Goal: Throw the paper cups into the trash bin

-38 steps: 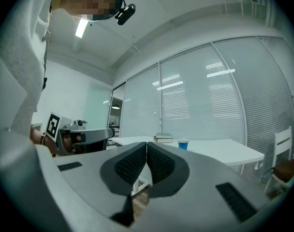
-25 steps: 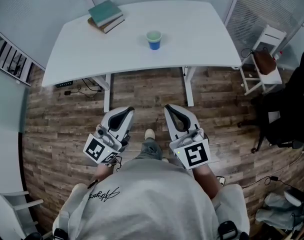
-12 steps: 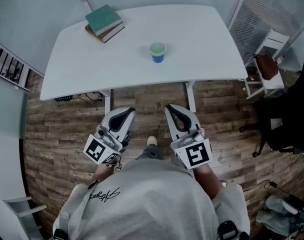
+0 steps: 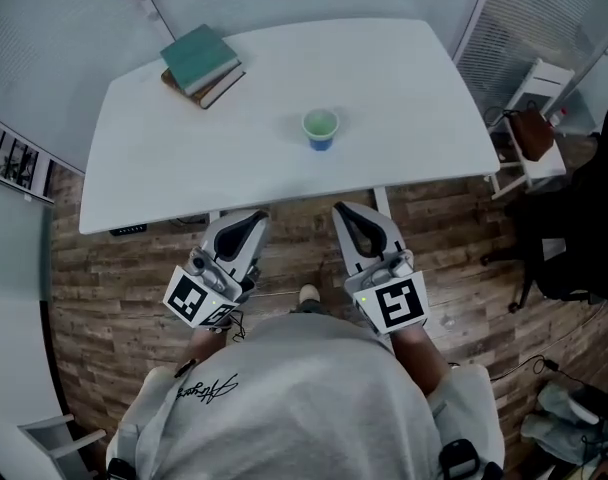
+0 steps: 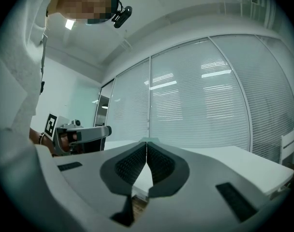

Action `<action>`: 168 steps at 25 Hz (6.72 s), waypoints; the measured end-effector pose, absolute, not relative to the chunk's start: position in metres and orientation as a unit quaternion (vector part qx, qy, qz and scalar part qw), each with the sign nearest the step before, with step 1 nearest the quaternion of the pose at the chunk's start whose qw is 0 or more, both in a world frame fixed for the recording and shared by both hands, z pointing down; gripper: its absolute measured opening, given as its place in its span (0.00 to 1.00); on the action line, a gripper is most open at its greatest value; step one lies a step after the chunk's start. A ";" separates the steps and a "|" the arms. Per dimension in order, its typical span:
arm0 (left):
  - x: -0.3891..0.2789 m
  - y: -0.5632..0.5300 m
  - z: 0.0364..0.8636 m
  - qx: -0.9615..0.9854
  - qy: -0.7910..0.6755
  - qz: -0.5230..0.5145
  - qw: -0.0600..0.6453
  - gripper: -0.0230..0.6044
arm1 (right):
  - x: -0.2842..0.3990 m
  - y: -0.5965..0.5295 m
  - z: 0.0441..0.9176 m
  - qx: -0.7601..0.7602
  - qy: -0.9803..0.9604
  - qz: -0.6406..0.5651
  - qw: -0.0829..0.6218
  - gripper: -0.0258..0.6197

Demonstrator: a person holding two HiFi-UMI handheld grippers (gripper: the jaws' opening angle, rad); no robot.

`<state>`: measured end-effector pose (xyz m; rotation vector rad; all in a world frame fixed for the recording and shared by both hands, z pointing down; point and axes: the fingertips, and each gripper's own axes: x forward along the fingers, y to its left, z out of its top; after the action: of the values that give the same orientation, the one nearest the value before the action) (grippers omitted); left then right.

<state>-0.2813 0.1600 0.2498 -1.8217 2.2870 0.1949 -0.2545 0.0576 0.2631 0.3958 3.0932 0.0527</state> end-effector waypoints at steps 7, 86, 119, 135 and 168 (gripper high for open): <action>-0.320 0.155 0.244 -0.634 0.763 0.067 0.112 0.04 | -0.294 0.051 0.253 0.109 0.993 0.021 0.029 0.06; -0.352 0.141 0.270 -0.490 0.865 0.065 0.083 0.04 | -0.454 0.005 0.381 0.260 0.952 0.007 -0.163 0.49; -0.304 0.016 0.258 -0.767 0.631 0.086 0.075 0.04 | -0.263 -0.106 0.310 -0.095 0.995 0.007 -0.031 0.49; -0.193 -0.021 0.282 -0.910 0.401 0.099 0.031 0.04 | -0.108 -0.090 0.315 -0.335 0.942 -0.024 -0.025 0.49; 0.021 -0.114 0.314 -0.953 0.291 0.090 0.004 0.04 | 0.110 -0.134 0.348 -0.394 0.917 -0.056 -0.010 0.49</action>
<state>0.0210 -0.1143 0.3138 -2.9850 0.9106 0.2834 0.1098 -0.1341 0.3479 -1.2445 2.9003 -0.1774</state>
